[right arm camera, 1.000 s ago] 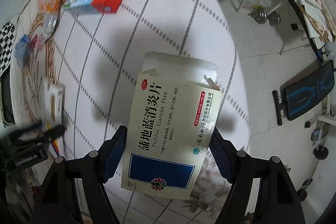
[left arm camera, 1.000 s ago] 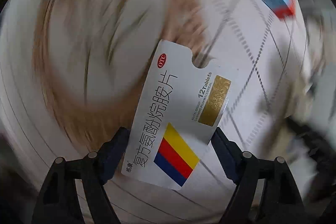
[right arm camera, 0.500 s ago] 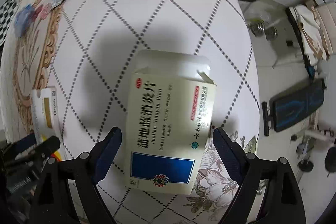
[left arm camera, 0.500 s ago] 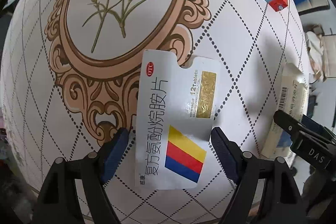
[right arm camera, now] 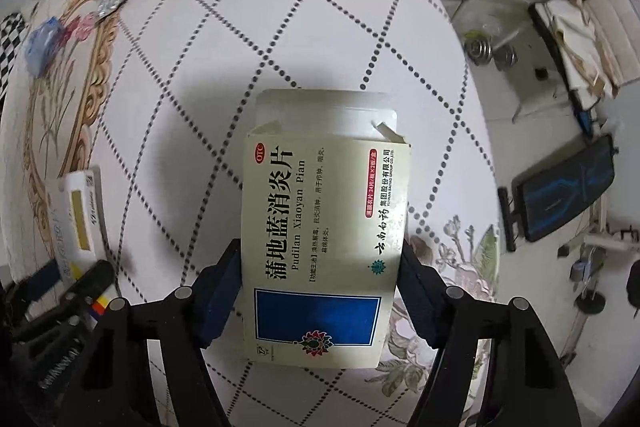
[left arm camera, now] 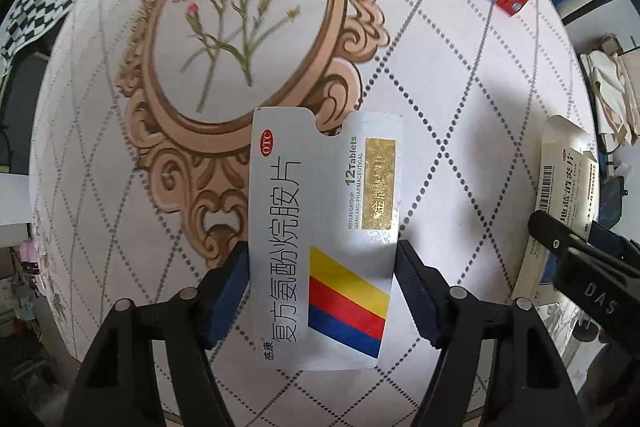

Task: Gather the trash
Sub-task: 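Lift both held medicine boxes off the table toward the trash bin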

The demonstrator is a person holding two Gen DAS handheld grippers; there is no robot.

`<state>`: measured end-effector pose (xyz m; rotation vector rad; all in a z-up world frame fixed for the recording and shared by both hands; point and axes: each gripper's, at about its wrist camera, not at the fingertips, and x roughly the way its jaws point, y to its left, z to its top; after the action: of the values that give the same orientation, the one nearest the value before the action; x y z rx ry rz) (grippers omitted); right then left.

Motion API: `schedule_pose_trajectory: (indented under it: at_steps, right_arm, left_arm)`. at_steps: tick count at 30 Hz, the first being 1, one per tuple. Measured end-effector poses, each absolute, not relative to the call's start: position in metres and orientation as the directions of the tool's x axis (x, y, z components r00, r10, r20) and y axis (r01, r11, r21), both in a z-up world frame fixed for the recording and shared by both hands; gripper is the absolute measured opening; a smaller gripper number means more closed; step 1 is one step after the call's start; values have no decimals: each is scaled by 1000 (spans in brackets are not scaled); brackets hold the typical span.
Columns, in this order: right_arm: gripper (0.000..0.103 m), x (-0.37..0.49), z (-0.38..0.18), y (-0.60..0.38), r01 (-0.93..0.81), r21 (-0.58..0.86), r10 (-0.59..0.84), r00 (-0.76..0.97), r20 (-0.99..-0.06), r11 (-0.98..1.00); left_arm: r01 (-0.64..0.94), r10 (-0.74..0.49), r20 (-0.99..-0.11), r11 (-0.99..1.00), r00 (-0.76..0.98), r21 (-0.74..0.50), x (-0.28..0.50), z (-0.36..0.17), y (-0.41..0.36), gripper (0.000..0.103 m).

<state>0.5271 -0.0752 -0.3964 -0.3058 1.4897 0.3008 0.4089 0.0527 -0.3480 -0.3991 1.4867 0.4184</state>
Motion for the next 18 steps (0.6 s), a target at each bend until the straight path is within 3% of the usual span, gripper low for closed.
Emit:
schedule_pose_trajectory:
  at_steps: [10, 18]
  right_arm:
    - [74, 456, -330, -72, -476, -21, 103, 234, -967, 879]
    - [74, 328, -257, -76, -527, -4, 208, 343, -916, 850]
  left_arm:
    - [-554, 148, -967, 833, 206, 10, 303, -265, 40, 69]
    - [-536, 164, -916, 842, 367, -64, 188, -220, 79, 69]
